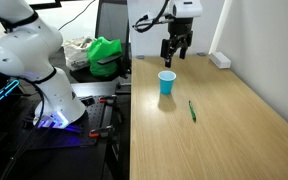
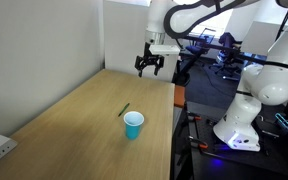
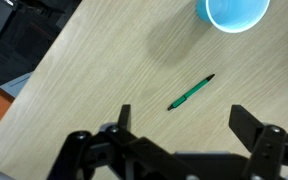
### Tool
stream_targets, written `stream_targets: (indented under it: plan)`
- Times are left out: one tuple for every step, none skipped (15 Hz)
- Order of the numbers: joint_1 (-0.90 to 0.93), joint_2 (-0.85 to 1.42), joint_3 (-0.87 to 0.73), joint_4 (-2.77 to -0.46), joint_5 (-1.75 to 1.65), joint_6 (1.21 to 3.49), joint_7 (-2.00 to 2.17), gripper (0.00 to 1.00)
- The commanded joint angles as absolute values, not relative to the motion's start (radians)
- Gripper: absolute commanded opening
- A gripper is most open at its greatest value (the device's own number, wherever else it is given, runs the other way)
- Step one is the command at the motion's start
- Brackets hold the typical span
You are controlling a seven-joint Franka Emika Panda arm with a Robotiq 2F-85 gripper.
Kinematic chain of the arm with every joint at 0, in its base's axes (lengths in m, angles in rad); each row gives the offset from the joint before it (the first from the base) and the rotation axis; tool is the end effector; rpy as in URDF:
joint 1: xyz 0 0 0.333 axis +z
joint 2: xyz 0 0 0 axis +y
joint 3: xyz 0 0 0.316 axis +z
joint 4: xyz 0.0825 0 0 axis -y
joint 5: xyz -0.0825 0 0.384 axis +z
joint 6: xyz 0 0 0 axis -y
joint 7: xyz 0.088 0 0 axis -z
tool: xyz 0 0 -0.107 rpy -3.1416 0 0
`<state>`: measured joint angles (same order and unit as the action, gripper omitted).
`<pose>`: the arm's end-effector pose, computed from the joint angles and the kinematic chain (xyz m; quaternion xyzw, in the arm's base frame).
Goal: Put the green pen inside the light blue cup
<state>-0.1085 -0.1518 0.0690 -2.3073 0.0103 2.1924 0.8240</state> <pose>0.4911 -0.0186 0.4108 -0.9067 0.4213 -0.0173 0.0061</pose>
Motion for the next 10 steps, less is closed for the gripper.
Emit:
stream_targets:
  plan:
    - [-0.089, -0.152, 0.050, -2.305, 0.007, 2.190, 0.826, 1.00]
    - [-0.089, -0.157, 0.043, -2.315, 0.036, 2.207, 0.833, 1.00]
    - [-0.089, -0.153, 0.042, -2.322, 0.047, 2.237, 0.859, 1.00]
    - [-0.087, -0.147, 0.042, -2.324, 0.059, 2.254, 0.862, 1.00]
    - [-0.085, -0.139, 0.045, -2.327, 0.065, 2.282, 0.884, 1.00]
    - [-0.084, -0.135, 0.046, -2.334, 0.075, 2.314, 0.902, 1.00]
    - [-0.082, -0.129, 0.050, -2.342, 0.067, 2.348, 0.926, 1.00]
    - [-0.080, -0.118, 0.053, -2.342, 0.057, 2.368, 0.954, 1.00]
    - [-0.075, -0.106, 0.056, -2.342, 0.050, 2.386, 0.986, 1.00]
    - [-0.071, -0.092, 0.058, -2.341, 0.043, 2.399, 1.018, 1.00]
